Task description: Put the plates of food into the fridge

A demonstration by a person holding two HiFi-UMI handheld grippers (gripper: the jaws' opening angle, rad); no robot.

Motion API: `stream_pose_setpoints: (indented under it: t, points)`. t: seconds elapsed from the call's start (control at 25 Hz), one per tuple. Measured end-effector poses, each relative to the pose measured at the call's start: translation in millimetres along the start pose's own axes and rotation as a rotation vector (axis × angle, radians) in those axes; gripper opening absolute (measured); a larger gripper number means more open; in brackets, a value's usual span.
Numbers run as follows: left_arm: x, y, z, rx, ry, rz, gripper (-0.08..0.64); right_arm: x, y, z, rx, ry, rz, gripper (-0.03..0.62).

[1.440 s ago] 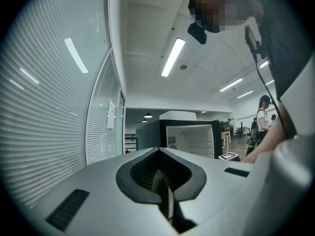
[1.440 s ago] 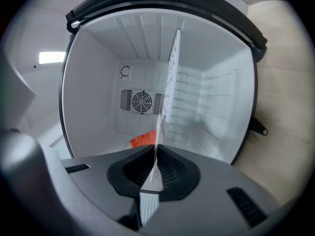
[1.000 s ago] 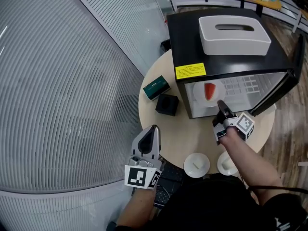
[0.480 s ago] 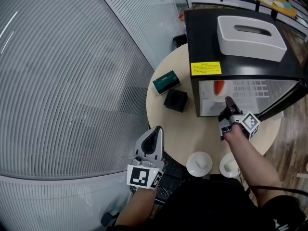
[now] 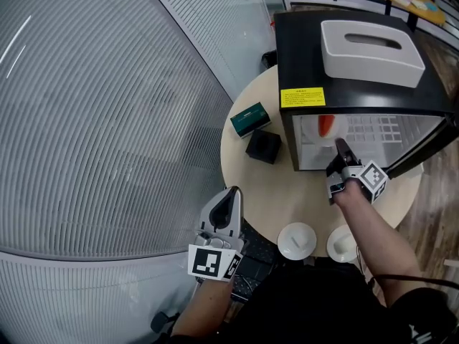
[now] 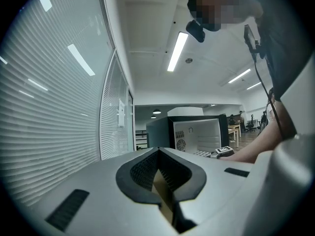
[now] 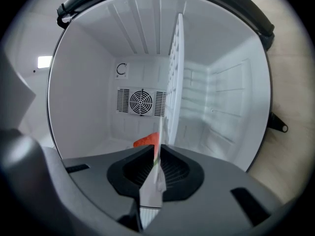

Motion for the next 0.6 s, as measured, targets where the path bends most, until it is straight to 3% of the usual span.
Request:
stream_pose_setpoints:
  t: [0.2,0.44,0.6]
  points:
    - [-0.1,10.5,-5.7,0.007,0.001,-0.004,0.003,-3.0,0.2,-2.1,-0.003,-0.045,-0.009,0.025]
    - [2.3,28.9,-5.1,0.055,-0.013,-0.023,0.003,-24.7,-10.8,-5.7,-0.140,-0.066,-0.045,0.023]
    - [4.5,51.7,-10.0,0.076,-0.009,-0.037,0.003,-46.1,-10.6,-12.1,-0.210,-0.143,0.002,0.023]
Point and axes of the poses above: the fingertips, and each gripper's own axes: x forward along the fingers, y to its right, z out of its underside, the point moved 7 cm from there along -x, backward along the fingers, and after that the axes turned 9 degrees about -y, right-handed, at the moved point
